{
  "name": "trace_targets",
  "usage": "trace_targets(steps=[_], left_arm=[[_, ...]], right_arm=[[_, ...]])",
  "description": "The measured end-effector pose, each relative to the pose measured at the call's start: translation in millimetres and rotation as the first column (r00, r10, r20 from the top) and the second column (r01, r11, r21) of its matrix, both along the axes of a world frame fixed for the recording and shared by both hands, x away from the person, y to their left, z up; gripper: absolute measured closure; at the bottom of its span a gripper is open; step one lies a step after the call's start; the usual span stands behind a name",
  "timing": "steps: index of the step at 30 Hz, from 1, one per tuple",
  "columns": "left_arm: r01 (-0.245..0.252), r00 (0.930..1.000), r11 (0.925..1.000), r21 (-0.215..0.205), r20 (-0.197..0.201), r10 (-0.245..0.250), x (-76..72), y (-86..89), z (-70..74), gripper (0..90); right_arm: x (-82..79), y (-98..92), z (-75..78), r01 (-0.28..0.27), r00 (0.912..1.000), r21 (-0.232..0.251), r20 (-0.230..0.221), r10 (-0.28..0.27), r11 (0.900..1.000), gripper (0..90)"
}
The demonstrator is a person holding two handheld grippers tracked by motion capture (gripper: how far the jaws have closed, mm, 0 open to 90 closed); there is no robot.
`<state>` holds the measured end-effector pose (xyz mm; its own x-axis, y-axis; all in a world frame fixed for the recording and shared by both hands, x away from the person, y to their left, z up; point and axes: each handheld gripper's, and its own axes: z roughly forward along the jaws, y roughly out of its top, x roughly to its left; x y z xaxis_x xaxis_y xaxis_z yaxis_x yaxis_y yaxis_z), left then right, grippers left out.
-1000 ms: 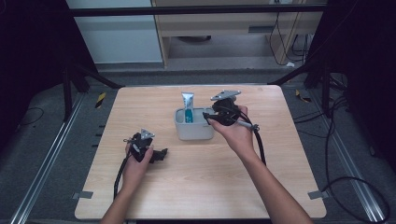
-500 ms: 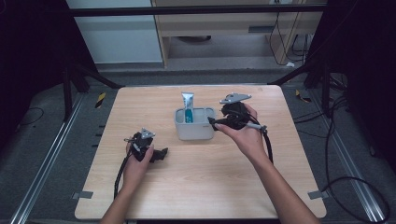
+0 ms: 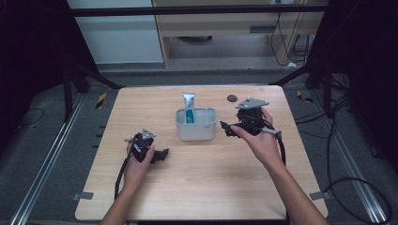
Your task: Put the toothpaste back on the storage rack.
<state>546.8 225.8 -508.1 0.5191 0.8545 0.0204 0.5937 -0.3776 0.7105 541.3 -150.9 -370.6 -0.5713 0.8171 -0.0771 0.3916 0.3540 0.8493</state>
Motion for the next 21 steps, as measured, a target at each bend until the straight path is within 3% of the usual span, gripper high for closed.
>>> trace_targets(steps=[5, 21], left_arm=[[0.000, 1.0000, 1.0000, 0.000, 0.000, 0.000, 0.0, 0.0, 0.0, 0.0], [-0.001, 1.0000, 1.0000, -0.001, 0.000, 0.001, 0.0, -0.1, -0.1, 0.0]], right_arm=[[-2.6, -11.4, -2.6, 0.018, 0.9998, 0.010, -0.001, -0.018, 1.000, 4.4], [-10.1, -43.9, -21.2, 0.074, 0.9972, -0.034, -0.011, -0.074, 0.997, 7.8]])
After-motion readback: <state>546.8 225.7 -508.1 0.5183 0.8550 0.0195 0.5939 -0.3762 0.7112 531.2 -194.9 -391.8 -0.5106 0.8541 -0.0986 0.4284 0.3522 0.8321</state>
